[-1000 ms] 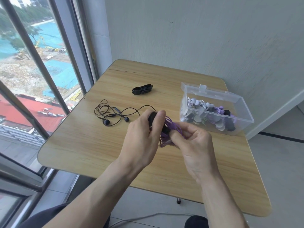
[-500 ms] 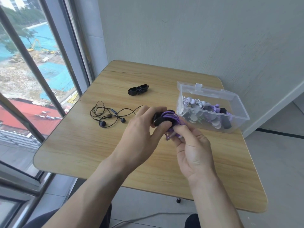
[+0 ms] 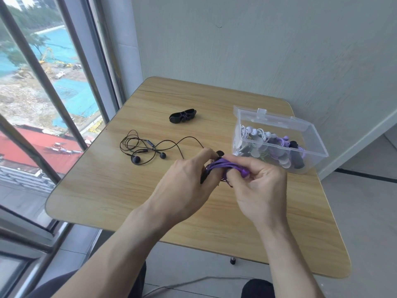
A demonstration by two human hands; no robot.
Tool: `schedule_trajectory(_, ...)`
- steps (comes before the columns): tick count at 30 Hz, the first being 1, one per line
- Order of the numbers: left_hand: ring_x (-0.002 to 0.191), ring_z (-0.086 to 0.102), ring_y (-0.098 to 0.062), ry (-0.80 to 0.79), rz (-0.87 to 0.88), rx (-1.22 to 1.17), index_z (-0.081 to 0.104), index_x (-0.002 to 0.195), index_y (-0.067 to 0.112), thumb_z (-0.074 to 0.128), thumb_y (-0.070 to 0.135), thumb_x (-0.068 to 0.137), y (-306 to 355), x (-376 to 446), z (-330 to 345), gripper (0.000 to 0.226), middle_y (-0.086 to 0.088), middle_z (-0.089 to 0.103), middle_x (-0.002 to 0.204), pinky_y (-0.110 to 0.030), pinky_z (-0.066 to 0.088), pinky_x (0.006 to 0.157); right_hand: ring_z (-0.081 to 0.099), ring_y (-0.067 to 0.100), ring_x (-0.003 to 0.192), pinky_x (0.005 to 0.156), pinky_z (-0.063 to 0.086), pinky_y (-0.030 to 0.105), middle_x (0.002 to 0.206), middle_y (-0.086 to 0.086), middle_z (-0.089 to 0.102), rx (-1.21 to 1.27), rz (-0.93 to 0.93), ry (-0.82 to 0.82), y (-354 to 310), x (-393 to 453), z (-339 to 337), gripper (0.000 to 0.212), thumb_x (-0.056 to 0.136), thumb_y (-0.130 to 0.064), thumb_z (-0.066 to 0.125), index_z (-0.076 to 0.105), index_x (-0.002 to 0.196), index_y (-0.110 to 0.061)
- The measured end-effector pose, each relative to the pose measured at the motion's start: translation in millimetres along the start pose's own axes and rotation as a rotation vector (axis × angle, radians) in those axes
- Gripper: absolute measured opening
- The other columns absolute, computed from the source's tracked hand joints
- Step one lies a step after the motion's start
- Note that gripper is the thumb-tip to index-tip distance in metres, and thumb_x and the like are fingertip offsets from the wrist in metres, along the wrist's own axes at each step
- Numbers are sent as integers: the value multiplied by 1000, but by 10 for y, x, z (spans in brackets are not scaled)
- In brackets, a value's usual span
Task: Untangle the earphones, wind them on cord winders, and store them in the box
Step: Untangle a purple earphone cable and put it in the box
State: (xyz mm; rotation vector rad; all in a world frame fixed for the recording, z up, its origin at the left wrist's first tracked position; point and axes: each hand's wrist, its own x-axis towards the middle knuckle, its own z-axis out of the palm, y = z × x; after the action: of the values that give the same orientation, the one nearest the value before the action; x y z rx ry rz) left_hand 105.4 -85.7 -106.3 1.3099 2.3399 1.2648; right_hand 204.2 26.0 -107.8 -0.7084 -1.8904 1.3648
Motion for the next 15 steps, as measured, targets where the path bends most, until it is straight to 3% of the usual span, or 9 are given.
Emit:
schedule_trajectory(4,62,63,-24,-101,-32,-21,60,108,30,52,37,98,-26,-12,-6,14,-3,67,69,-44,50,65,69,2,61,63,55,19,69,-12,75,-96,-29,-65,-8,37,-94,37,77,6,69,78,87,-29)
schedule_trajectory(9,80,59,-15,-121,-8,113,68,103,25,54,40,97,-41,-12,11,22,6,54,99,-33,47,75,73,9,62,61,56,21,70,-2,76,-66,31,-190,60,42,-92,27,79,10,63,80,91,-8)
schedule_trajectory(13,64,59,-14,-95,36,121,74,96,25,61,36,94,-34,2,-31,18,4,67,71,-34,47,62,65,6,51,55,50,16,63,-1,73,12,104,-297,71,44,-127,31,81,17,58,79,90,-3)
schedule_trajectory(15,59,60,-14,-107,21,66,77,94,26,61,35,94,-39,11,-73,18,1,67,61,-27,47,56,64,11,53,56,51,20,66,5,75,54,137,-282,96,48,-144,33,81,17,59,79,89,-8)
